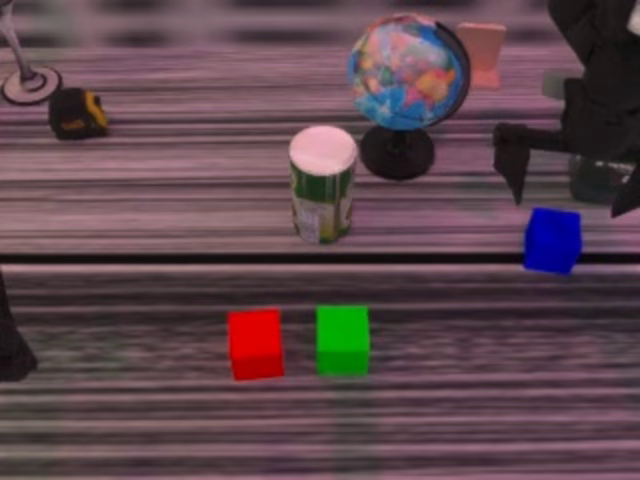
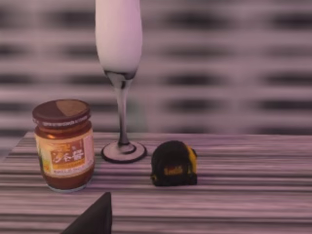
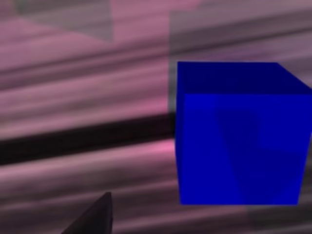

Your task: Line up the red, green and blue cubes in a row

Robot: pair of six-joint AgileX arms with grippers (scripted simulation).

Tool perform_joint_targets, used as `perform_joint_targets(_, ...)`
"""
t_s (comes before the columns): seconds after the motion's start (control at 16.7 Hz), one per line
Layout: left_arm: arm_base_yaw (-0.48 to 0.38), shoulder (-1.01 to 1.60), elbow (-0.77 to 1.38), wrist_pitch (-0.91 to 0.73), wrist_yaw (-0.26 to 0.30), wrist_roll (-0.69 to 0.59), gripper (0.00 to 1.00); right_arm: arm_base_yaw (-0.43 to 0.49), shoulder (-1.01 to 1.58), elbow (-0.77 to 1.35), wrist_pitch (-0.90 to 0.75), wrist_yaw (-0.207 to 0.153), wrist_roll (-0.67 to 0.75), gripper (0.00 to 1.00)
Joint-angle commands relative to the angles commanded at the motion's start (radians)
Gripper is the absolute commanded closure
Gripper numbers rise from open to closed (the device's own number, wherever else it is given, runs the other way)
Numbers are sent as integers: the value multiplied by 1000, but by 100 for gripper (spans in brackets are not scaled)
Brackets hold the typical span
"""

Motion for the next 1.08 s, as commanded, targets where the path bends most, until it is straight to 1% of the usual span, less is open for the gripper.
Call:
perform_joint_targets(0.24,0,0,0,0,0,0,0,-4,4,-17,19,0,-3,0)
perform_joint_targets(0.36,0,0,0,0,0,0,0,-2,24,-55,77,0,-2,0)
perform_joint_targets(0.54,0,0,0,0,0,0,0,0,66,-128,205,1,0,0)
perform_joint_targets(0.66,0,0,0,0,0,0,0,1,89,-163,256,1,2,0)
perform_joint_targets(0.9,0,0,0,0,0,0,0,1,95,-171,266,1,2,0)
perform_joint_targets(1.08,0,0,0,0,0,0,0,1,95,-171,266,1,2,23)
